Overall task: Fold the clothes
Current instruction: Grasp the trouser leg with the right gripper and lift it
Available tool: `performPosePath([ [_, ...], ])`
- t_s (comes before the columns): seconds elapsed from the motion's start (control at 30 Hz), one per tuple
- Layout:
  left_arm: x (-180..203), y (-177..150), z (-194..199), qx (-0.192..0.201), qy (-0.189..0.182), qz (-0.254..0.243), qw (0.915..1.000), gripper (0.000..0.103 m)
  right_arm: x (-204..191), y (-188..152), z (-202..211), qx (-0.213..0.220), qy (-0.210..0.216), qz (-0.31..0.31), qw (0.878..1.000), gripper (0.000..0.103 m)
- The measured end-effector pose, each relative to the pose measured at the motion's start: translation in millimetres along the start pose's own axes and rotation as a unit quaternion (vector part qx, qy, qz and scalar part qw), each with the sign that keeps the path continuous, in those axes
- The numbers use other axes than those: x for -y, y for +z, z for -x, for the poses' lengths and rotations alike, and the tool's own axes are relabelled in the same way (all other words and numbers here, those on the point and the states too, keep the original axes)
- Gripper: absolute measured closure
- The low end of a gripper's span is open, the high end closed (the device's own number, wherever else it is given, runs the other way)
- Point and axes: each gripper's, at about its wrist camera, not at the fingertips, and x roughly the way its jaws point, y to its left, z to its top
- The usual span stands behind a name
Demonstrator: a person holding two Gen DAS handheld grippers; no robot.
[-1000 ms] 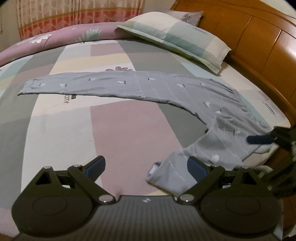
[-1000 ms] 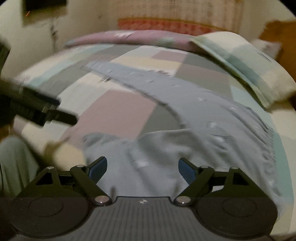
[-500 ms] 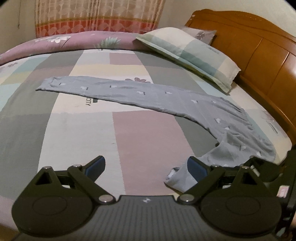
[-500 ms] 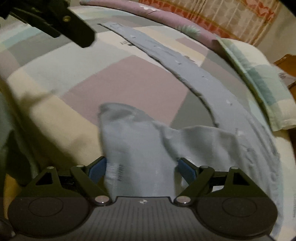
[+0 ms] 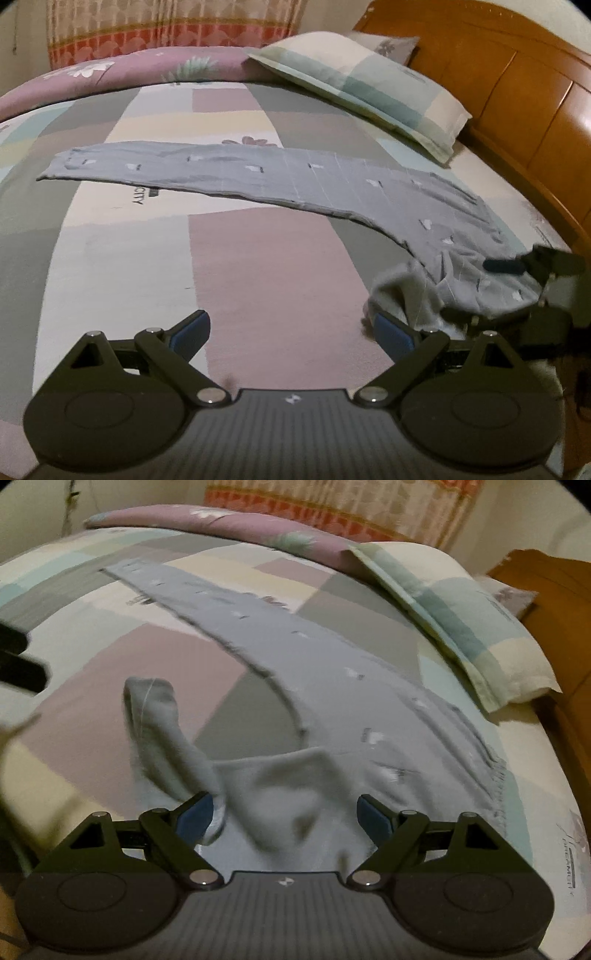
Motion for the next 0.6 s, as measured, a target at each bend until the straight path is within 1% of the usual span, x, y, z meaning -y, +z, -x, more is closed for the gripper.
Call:
performPosePath([
  [0.1, 9.5, 2.5, -10.6, -0.012, -0.002, -0.011, 0.9999, 0.008, 22.7, -0.3, -14.2, -0.008, -0.011, -0.019, 1.000, 0.014],
  [0.23, 19.5, 3.1, -22.9, -0.026, -0.007, -0.020, 0.9994, 0.008, 44.0, -4.5, -7.3, -0.004, 0.003, -0.060, 0.998, 0.014],
  [0.3, 22.4, 3.0, -28.6, -0.033, -0.006, -0.022, 0.9992, 0.008, 43.5, -5.0, 6.3, 0.015, 0.024, -0.061, 0.998, 0.014],
  [0.4, 23.9, 2.2, -33.6, -0.041, -0.004, -0.024, 0.9988, 0.008, 30.4, -5.2, 25.9, 0.038, 0.068, -0.034, 0.996, 0.014],
  [0.47, 22.9, 0.1, -35.1, -0.046, -0.002, -0.023, 0.9987, 0.008, 17.2, -5.0, 32.6, 0.040, 0.099, -0.012, 0.994, 0.014],
  [0.5, 22.2, -1.1, -35.5, -0.048, -0.001, -0.022, 0.9986, 0.008, 14.2, -4.9, 30.6, 0.038, 0.102, -0.007, 0.994, 0.014],
  [0.57, 21.1, -3.0, -35.3, -0.052, 0.002, -0.022, 0.9984, 0.008, 8.6, -4.9, 26.2, 0.034, 0.108, 0.004, 0.994, 0.017],
  [0.6, 20.4, -3.9, -35.0, -0.054, 0.002, -0.021, 0.9983, 0.008, 5.7, -4.8, 24.0, 0.032, 0.111, 0.009, 0.993, 0.024],
])
